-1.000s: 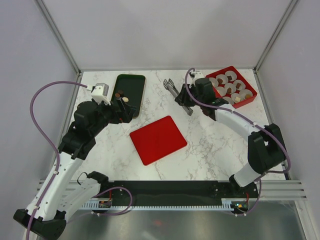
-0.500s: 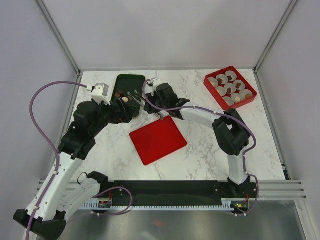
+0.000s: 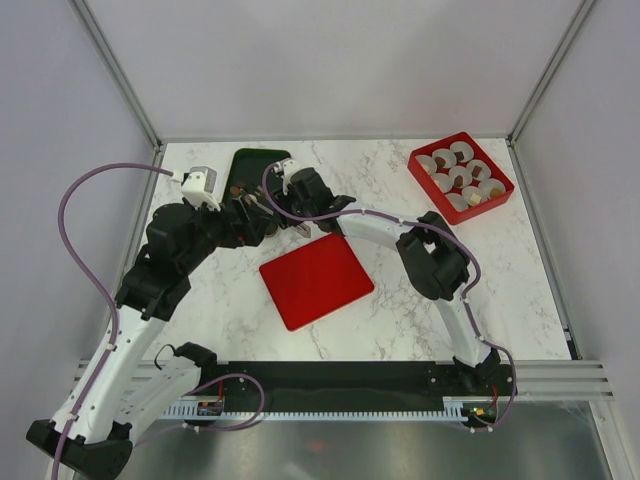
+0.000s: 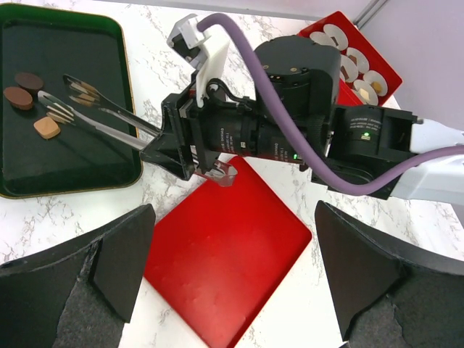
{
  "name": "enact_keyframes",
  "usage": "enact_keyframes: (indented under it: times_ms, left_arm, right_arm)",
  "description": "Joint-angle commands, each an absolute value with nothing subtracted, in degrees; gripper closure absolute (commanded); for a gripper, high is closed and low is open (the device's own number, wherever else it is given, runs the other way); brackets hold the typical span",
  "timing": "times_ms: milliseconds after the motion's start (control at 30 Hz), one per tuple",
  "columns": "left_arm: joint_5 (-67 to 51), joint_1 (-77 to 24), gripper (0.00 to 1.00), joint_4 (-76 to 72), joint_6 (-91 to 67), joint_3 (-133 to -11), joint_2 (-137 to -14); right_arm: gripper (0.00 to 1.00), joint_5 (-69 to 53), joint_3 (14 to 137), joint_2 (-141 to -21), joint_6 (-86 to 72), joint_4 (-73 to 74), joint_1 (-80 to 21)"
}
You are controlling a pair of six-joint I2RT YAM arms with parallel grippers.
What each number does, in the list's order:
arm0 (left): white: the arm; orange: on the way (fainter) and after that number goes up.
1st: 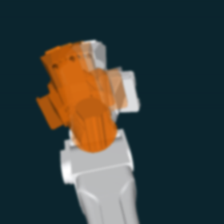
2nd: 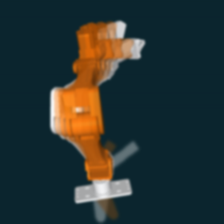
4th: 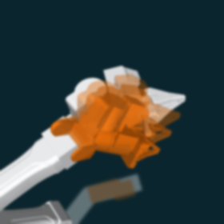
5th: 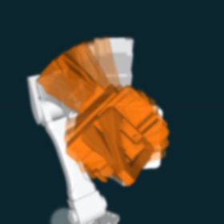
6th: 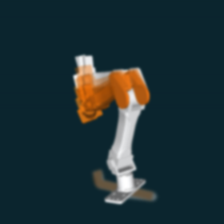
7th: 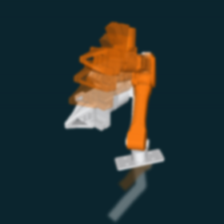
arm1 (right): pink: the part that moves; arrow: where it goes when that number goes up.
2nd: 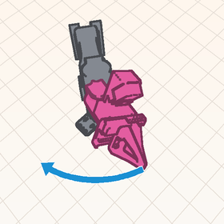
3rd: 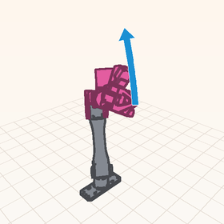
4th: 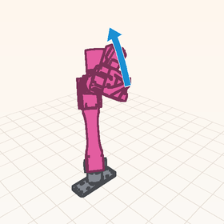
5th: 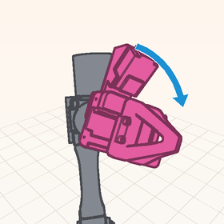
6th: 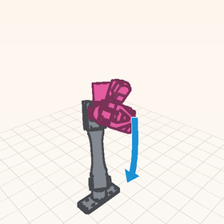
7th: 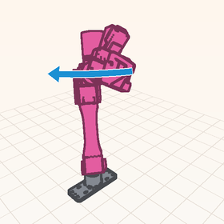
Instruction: Pack the chocolate
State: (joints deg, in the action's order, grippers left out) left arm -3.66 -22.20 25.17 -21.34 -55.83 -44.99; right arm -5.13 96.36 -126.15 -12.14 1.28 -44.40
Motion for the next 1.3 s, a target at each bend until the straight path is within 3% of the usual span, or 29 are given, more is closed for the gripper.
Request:
enact_keyframes:
  times_ms: [0, 533, 1267]
  left_arm:
    - [-4.7, -21.7, 0.0, 22.9, -22.5, -56.0, -44.1]
    - [-4.5, -21.7, 0.0, 22.9, -22.5, -56.0, -44.1]
    - [-4.2, -21.7, 0.0, 22.8, -22.5, -56.0, -44.0]
  right_arm:
    - [0.48, -5.1, 99.9, -127.6, -11.4, -0.1, -44.6]
    - [0.48, -5.1, 104.7, -132.9, -12.1, 3.6, -44.6]
    - [0.59, -3.6, 102.0, -129.9, -11.4, 6.1, -44.7]
